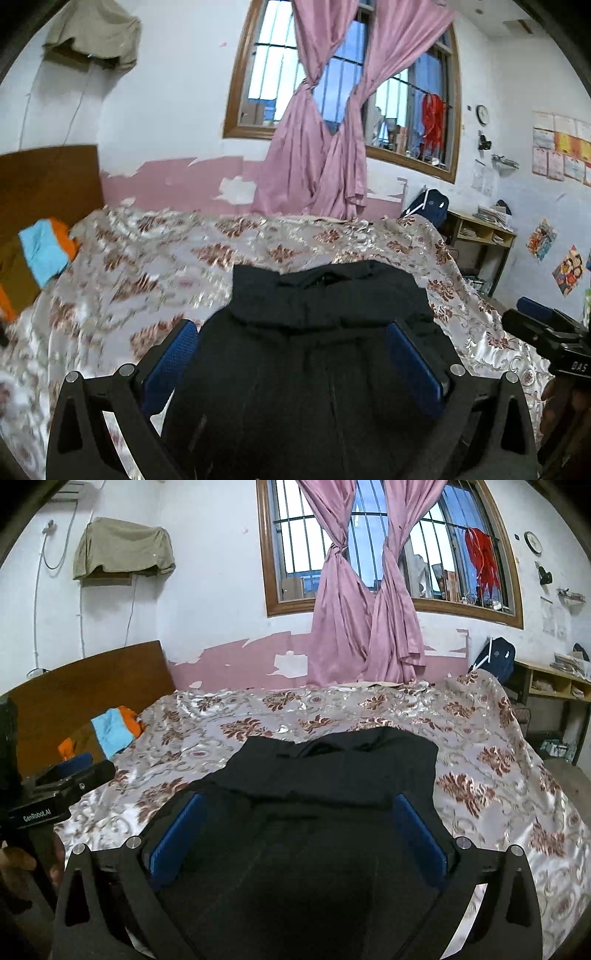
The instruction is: Fold large clothes
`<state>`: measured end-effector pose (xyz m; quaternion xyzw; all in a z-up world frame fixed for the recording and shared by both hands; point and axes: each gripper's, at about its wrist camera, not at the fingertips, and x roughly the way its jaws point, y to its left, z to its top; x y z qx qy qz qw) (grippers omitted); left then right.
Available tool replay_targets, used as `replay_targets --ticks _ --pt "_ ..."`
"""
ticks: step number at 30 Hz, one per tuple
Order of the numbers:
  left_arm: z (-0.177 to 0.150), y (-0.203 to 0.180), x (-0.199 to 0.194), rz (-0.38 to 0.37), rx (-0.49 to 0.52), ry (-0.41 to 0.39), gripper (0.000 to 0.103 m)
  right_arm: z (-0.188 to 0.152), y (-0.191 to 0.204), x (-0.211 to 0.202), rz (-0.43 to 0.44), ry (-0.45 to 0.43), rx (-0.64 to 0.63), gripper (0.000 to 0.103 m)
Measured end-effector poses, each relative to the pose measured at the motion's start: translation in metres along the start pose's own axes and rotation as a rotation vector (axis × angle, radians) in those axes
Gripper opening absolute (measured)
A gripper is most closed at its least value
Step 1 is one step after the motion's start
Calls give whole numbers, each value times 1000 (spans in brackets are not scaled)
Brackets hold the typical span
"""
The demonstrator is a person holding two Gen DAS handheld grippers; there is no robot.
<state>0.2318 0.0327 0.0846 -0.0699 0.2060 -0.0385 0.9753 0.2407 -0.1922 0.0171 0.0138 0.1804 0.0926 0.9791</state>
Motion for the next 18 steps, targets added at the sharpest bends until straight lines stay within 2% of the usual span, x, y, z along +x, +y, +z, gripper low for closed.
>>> replay_targets --ticks 5,11,16,18 --pt "-20 5 -23 18 -48 23 103 -22 3 -31 1 -8 -19 100" --pt "-42 15 -32 40 -104 101 103 -54 -2 -45 2 42 27 101" --pt "-69 29 -37 39 -101 154 103 -93 -8 -53 -4 91 31 101" --pt "-83 34 -36 14 -85 193 103 -110 -11 -56 -25 118 21 101"
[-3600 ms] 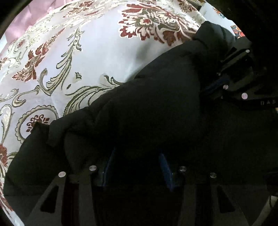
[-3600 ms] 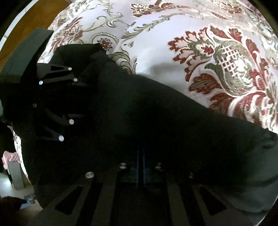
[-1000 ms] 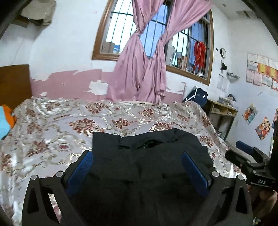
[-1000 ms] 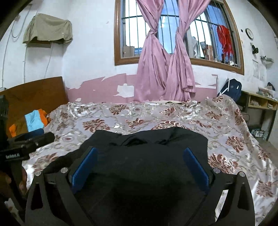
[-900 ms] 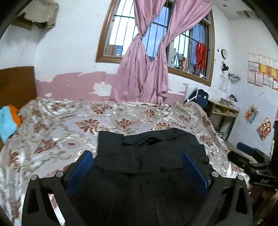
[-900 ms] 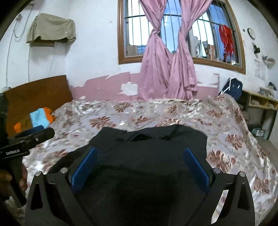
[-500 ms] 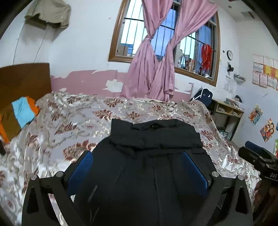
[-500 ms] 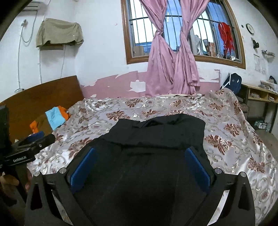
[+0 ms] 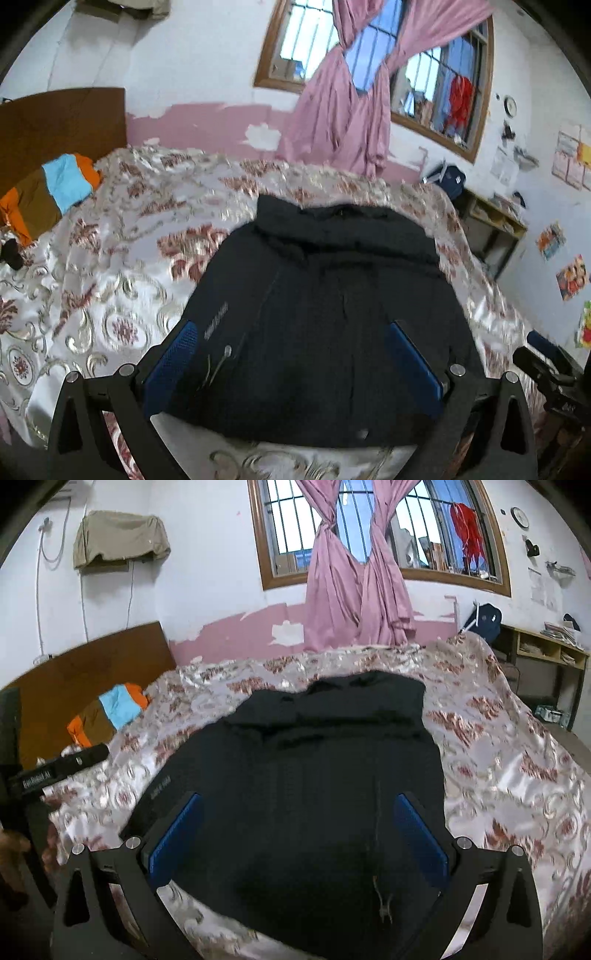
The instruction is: Fold large clothes
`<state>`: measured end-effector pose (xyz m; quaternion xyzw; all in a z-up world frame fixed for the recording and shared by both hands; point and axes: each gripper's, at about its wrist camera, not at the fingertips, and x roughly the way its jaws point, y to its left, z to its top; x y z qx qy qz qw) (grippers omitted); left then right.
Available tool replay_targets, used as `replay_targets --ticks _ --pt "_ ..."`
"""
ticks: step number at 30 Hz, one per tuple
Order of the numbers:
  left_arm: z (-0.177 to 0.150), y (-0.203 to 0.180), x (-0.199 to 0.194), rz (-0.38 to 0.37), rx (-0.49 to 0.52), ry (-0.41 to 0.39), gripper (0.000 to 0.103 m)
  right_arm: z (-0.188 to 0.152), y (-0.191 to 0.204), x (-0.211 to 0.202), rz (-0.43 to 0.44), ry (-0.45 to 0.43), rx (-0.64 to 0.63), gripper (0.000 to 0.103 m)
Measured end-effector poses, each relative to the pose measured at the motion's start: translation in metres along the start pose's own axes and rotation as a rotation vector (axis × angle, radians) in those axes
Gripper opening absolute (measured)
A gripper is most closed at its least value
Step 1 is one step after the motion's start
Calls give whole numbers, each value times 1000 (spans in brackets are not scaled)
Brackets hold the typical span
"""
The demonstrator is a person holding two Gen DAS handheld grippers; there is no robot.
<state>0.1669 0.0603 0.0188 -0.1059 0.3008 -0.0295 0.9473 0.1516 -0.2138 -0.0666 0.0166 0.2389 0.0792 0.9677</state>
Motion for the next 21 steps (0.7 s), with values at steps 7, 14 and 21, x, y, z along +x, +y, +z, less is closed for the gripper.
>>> replay_targets --ticks 7,14,21 --pt "-58 11 19 -25 111 111 103 -45 -3 -13 25 -19 -19 101" --pt "-97 14 43 42 248 241 103 -78 23 2 -123 55 -230 101" --pt "-119 9 44 140 362 174 103 -89 0 23 -201 144 -182 101"
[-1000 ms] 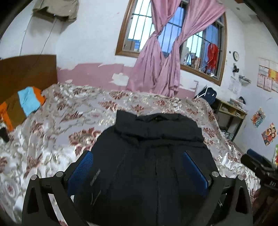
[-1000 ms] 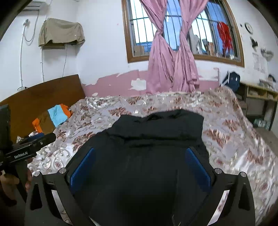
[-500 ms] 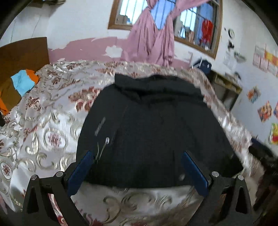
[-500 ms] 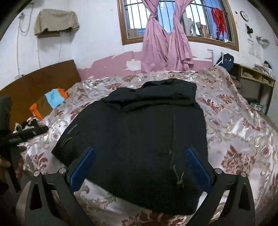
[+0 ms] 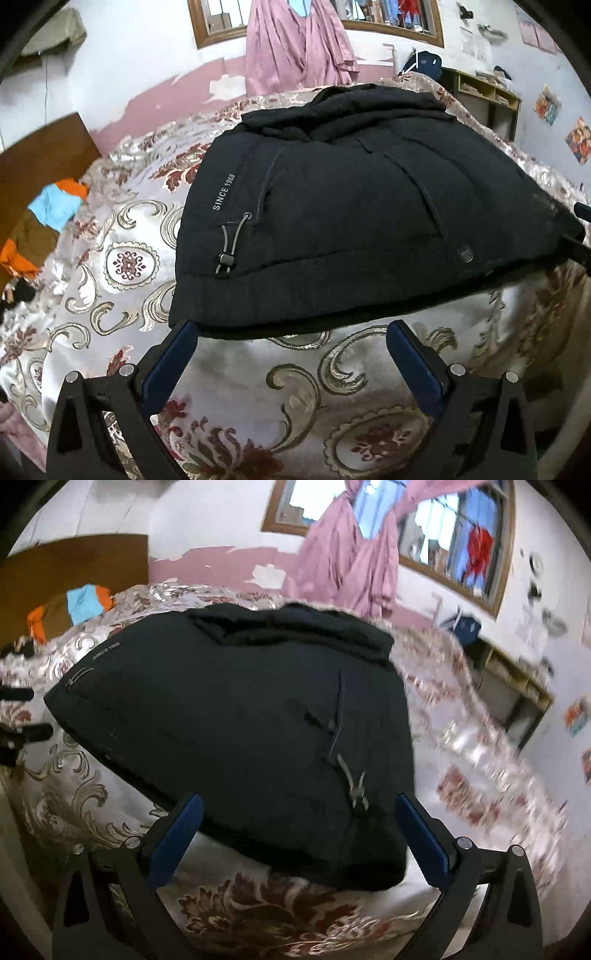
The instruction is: Fold large clothes
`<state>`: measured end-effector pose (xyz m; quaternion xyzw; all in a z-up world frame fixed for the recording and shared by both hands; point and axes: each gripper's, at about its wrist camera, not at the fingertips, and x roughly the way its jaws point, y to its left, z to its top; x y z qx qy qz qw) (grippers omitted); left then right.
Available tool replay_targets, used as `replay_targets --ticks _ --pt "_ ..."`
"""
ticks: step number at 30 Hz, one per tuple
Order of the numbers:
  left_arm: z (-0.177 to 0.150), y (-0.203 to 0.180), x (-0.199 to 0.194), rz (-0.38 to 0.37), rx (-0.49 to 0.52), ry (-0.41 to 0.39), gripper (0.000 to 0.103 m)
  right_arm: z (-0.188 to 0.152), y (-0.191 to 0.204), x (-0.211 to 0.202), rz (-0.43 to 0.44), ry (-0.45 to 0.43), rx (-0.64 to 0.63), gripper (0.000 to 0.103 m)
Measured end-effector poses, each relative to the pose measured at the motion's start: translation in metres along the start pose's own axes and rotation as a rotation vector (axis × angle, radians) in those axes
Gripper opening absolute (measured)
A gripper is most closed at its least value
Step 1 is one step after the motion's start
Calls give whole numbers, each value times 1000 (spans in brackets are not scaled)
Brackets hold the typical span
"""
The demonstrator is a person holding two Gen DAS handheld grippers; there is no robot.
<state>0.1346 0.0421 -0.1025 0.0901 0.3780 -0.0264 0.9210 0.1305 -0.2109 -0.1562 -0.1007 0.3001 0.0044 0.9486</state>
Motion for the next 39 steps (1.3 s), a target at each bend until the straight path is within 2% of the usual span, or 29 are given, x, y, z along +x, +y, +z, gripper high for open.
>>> replay_targets --ticks 4,8,10,14,17,20,23,29,30,33,35,37,39 --pt "-12 -24 2 93 76 -62 103 -7 -2 10 22 33 2 101" --pt "-13 -42 1 117 145 -84 103 -19 11 14 3 43 -72 101" --pt "-13 -47 3 100 167 -72 103 -23 26 20 -57 78 -152 101" --pt "-17 -49 5 109 177 -59 103 -24 55 14 -83 59 -294 101" --pt "-15 -44 7 115 149 -54 103 -30 76 18 -152 58 -401 101" --pt "-13 -43 12 120 142 -44 103 -30 90 24 -246 31 -476 101" --pt "-11 -46 15 132 155 -52 103 -28 95 28 -285 11 -498 101" --pt "-13 -47 17 104 175 -60 103 -16 88 36 -338 -26 -434 101" --pt "-13 -46 15 88 172 -70 103 -11 86 35 -340 -49 -411 101" --pt "-13 -47 11 81 179 -92 103 8 66 8 -306 -212 -260 101" --pt "-13 -48 11 117 187 -102 103 15 56 -3 -288 -279 -187 101" --pt "-13 -48 10 203 190 -129 103 16 51 -4 -278 -303 -157 101" --pt "-11 -44 9 249 177 -158 103 14 53 -2 -280 -305 -158 101"
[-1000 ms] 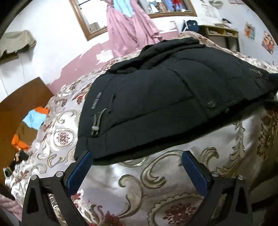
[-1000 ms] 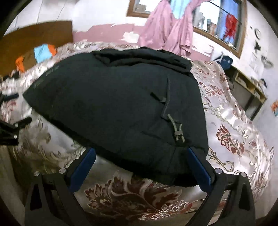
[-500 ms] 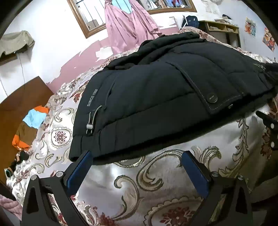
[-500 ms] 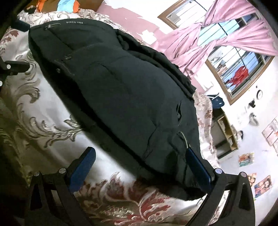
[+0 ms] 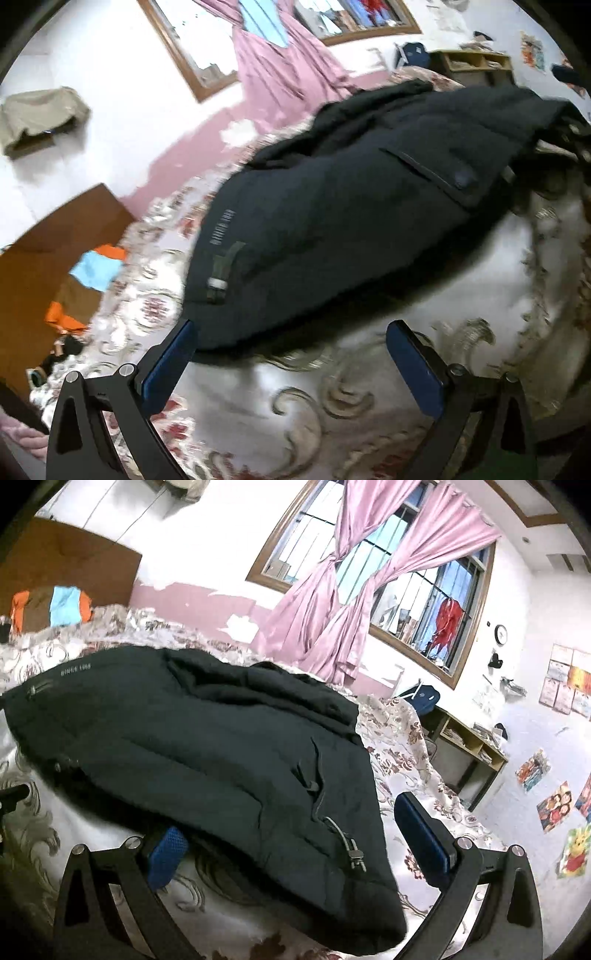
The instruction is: Fold large clothes
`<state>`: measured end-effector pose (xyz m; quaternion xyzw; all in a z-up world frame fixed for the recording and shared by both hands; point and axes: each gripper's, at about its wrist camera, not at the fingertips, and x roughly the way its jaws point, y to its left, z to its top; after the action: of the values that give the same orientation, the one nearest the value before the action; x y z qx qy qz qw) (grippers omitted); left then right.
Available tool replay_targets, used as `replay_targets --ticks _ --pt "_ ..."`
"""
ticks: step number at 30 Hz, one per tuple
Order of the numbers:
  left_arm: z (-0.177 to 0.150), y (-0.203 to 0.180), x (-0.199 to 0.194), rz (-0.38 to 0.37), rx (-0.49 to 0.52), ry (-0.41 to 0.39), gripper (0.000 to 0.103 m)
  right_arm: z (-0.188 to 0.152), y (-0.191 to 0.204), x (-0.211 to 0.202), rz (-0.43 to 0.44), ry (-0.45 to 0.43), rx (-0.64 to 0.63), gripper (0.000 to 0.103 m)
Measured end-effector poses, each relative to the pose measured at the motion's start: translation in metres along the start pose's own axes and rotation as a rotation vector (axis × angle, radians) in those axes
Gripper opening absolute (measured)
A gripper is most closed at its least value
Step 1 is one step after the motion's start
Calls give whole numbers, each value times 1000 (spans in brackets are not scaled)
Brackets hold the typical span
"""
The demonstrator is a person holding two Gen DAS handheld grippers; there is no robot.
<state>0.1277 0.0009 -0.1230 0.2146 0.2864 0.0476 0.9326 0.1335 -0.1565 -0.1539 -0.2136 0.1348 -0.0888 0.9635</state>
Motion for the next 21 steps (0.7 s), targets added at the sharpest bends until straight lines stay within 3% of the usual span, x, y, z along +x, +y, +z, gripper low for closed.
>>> replay_targets --ticks 2,5,9,11,15,17,21 --pt "1 5 0 22 -22 -21 103 -4 0 4 -1 6 -9 101" --pt "3 8 8 -10 -41 -7 103 -9 -2 9 14 11 -1 101" --pt "3 -3 21 9 14 19 103 -8 -1 4 9 16 4 101" --pt "1 -11 23 57 51 14 103 -4 -1 2 3 9 7 101" --pt "2 -18 31 233 110 -17 103 -5 0 3 -8 5 2 101" --pt "3 -15 34 265 102 -28 103 -7 5 4 -19 9 -19 101" --pt "5 -6 36 261 65 -36 103 -10 14 10 -95 36 -116 101"
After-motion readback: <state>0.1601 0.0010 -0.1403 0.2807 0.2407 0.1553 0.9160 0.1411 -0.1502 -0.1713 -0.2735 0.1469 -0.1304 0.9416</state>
